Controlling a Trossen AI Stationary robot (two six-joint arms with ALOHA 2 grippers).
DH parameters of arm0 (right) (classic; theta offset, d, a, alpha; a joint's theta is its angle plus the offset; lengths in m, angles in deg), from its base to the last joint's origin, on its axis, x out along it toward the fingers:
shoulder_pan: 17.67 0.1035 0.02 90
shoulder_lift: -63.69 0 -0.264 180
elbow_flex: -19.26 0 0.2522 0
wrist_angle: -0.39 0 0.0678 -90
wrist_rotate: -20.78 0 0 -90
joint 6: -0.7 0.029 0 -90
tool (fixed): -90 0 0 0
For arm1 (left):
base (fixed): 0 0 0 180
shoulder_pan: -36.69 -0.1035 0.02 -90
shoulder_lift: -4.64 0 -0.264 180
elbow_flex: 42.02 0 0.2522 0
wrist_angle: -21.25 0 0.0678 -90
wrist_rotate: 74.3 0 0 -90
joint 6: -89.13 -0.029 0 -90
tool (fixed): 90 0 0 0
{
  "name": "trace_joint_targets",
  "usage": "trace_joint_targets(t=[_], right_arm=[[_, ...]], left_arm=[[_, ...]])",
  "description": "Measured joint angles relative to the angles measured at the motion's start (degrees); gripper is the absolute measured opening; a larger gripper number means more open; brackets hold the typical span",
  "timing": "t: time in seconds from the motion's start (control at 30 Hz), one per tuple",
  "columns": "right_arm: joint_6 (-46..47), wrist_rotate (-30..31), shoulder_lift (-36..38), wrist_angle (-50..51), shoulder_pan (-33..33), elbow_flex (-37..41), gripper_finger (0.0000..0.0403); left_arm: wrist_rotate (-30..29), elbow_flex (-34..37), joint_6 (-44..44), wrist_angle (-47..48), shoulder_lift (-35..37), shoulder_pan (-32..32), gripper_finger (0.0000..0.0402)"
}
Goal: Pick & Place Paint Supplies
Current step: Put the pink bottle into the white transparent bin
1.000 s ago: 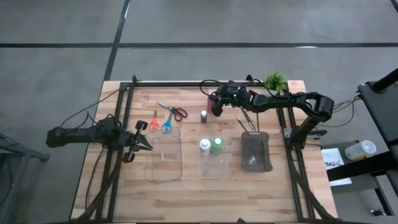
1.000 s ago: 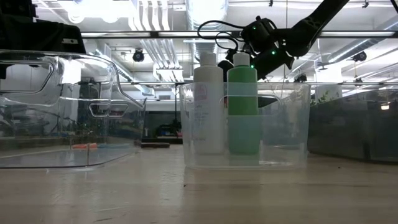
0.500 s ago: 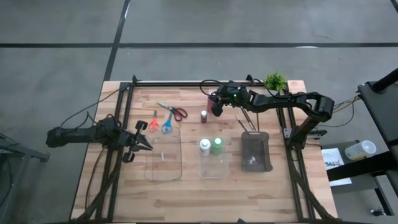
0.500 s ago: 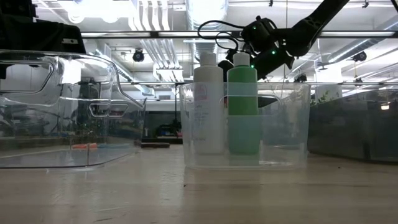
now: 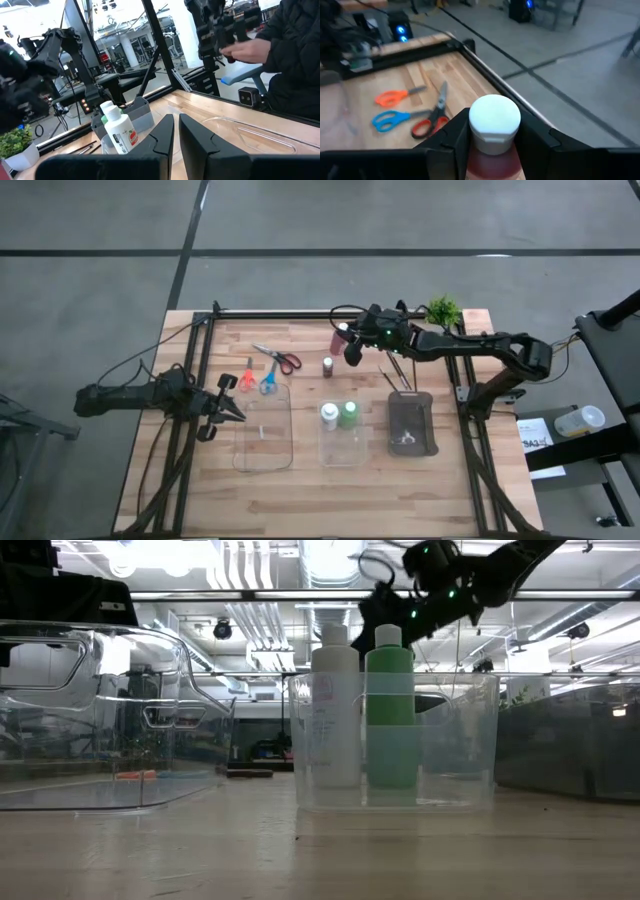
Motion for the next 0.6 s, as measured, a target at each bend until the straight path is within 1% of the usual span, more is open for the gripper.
trace_joint_targets(t=[0.33, 0.6], right_arm=[[-1.74, -0.08, 12.72, 3.15, 6.69, -0.02, 0.0124], [-2.93, -0.1, 20.97, 7.59, 14.66, -0.04, 0.0124]], left_arm=[[0.0, -0.01, 0.0, 0.01, 0.0, 0.02, 0.0036], [0.0, -0.02, 0.0, 0.0, -0.02, 0.02, 0.0036]])
